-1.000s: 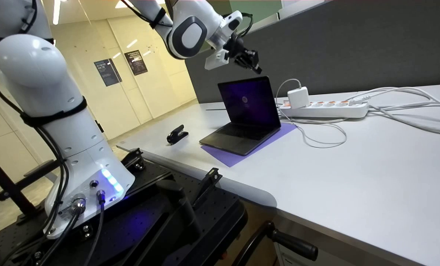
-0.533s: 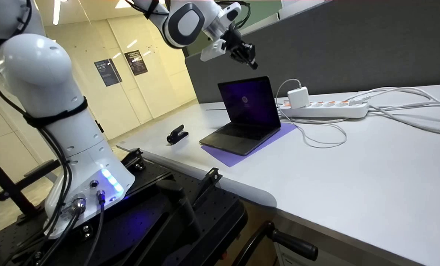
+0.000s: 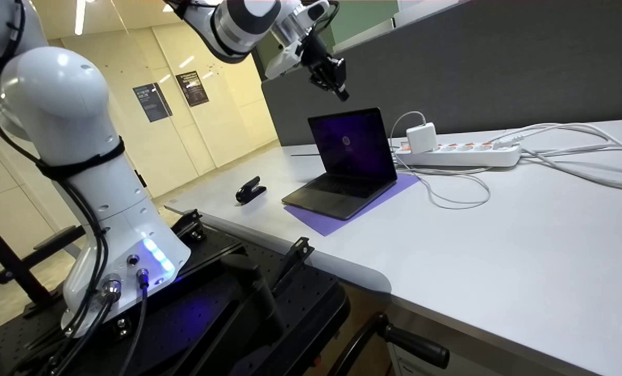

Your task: Open the laptop fully

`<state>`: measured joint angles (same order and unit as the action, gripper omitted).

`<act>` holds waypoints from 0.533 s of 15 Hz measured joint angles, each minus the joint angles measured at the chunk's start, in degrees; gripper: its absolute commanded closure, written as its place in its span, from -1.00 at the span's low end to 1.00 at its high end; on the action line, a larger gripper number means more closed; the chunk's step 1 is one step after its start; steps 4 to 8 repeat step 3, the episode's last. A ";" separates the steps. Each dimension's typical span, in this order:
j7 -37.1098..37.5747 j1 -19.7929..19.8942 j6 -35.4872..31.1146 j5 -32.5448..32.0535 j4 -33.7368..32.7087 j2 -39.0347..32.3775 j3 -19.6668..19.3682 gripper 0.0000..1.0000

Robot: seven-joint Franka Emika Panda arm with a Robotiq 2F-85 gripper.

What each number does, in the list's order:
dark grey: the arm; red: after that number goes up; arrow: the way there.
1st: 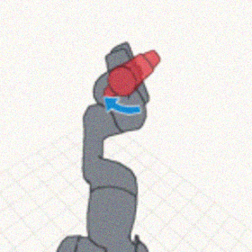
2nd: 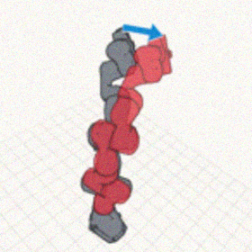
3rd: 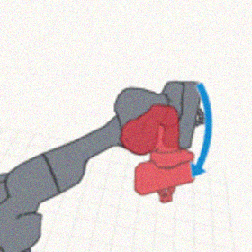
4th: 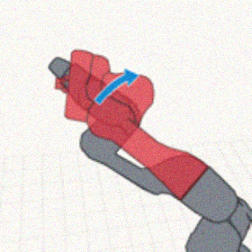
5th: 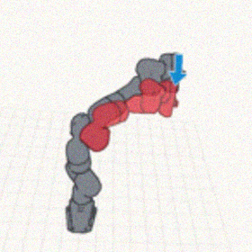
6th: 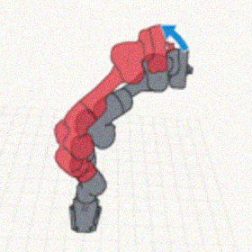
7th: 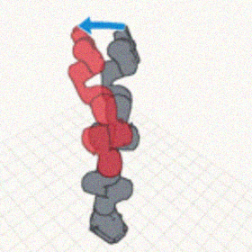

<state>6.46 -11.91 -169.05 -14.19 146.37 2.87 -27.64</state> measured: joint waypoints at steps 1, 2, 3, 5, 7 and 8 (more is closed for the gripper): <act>2.89 0.05 1.63 -3.54 0.73 1.56 0.57 0.72; 4.89 0.08 2.84 -5.80 1.66 3.05 1.38 0.55; 6.08 0.07 3.57 -6.96 2.67 4.34 2.14 0.42; 6.08 0.07 3.57 -6.96 2.67 4.34 2.14 0.42; 6.08 0.07 3.57 -6.96 2.67 4.34 2.14 0.42; 6.08 0.07 3.57 -6.96 2.67 4.34 2.14 0.42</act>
